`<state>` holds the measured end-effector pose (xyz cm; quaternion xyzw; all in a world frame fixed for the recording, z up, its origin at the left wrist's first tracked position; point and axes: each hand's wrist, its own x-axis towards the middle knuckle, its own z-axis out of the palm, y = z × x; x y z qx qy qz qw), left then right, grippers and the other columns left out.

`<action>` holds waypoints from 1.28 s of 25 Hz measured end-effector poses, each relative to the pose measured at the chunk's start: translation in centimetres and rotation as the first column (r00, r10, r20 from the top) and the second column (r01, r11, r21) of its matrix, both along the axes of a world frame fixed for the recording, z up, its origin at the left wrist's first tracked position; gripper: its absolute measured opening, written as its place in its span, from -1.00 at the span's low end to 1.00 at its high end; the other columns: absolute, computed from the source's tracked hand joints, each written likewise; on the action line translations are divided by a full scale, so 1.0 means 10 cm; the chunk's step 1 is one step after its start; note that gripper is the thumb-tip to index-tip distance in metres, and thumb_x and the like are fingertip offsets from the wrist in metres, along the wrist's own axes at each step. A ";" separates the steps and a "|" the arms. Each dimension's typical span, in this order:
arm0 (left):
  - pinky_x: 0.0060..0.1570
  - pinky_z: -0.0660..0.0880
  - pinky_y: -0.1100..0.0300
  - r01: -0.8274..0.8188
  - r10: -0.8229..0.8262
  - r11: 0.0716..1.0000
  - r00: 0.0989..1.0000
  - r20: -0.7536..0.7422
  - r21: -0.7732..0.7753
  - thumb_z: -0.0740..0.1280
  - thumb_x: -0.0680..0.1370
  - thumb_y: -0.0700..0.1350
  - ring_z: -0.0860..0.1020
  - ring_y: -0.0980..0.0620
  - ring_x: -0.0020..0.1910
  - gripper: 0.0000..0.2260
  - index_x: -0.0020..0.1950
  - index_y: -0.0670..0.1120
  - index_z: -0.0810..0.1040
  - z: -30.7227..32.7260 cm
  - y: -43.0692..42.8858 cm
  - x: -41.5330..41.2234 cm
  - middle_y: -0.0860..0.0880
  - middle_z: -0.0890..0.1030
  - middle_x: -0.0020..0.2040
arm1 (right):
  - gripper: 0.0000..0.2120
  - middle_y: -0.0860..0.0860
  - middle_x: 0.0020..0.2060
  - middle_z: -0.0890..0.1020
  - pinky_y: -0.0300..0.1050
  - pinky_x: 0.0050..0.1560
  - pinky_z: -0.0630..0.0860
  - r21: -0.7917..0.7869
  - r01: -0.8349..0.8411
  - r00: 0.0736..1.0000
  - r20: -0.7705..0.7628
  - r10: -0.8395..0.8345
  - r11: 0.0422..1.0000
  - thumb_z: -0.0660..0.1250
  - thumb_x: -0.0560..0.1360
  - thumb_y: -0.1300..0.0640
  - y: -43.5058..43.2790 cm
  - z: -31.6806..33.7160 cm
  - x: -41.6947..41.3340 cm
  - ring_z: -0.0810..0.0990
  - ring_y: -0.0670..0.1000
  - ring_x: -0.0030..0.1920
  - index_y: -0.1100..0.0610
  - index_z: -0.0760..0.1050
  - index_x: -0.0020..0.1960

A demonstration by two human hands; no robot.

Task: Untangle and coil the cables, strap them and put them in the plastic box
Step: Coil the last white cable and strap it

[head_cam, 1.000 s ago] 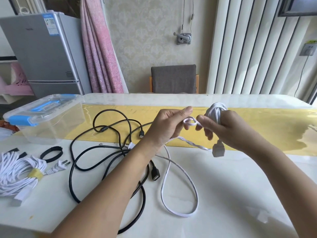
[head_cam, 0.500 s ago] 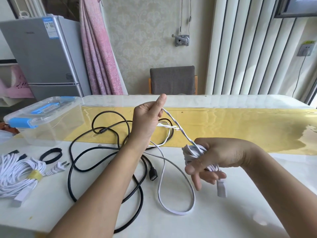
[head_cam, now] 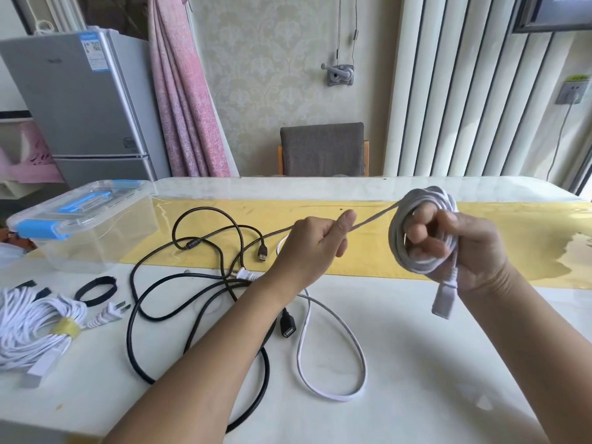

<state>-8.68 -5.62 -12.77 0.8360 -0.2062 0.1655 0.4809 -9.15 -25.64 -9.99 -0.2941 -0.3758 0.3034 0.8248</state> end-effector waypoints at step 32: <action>-0.24 0.36 0.41 0.019 -0.017 0.986 1.000 -0.012 0.165 0.44 0.47 -0.16 0.51 0.27 -0.28 -0.92 -0.15 0.00 0.58 -0.02 0.05 0.06 0.14 0.57 -0.26 | -0.69 0.03 -0.46 0.60 -0.28 -0.35 0.40 -0.675 0.735 0.678 0.731 0.077 -0.071 0.42 0.43 -0.04 0.03 0.01 -0.01 0.49 -0.04 -0.47 0.19 0.59 -0.31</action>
